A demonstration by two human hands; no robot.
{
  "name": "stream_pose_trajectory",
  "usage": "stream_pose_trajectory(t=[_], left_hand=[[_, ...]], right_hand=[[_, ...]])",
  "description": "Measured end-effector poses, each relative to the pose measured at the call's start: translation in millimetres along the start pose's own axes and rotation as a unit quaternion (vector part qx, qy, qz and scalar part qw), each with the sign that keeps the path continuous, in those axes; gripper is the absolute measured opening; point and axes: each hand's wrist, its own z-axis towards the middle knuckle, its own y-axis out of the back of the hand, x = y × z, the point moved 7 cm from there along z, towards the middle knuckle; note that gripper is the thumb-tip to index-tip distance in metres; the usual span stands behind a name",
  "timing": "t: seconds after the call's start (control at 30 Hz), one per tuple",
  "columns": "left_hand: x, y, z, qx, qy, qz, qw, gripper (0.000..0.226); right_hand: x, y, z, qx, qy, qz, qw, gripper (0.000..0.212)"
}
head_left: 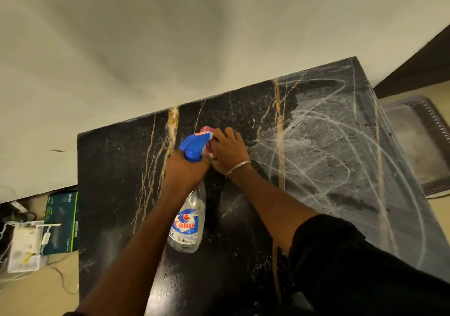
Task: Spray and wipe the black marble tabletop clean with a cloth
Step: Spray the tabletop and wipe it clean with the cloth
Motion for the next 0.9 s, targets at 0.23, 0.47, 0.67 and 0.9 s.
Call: stream_pose_trajectory(t=[0.23, 0.47, 0.67, 0.9], left_hand=[[0.9, -7.6, -6.6, 0.012, -0.016, -0.010, 1.000, 0.011], [1.8, -11.8, -26.1, -0.001, -0.026, -0.024, 0.999, 0.012], [8.3, -14.0, -38.0, -0.020, -0.018, -0.004, 1.000, 0.023], [3.8, -14.7, -45.6, -0.019, -0.022, -0.026, 0.999, 0.020]], right_hand=[[-160.7, 46.8, -42.4, -0.066, -0.218, -0.051, 0.972, 0.048], [-123.1, 35.7, -41.0, -0.053, -0.307, -0.024, 0.950, 0.056], [13.8, -9.7, -39.9, -0.004, -0.055, 0.011, 0.998, 0.035], [-110.6, 33.8, -62.1, -0.050, -0.184, -0.065, 0.979, 0.049]])
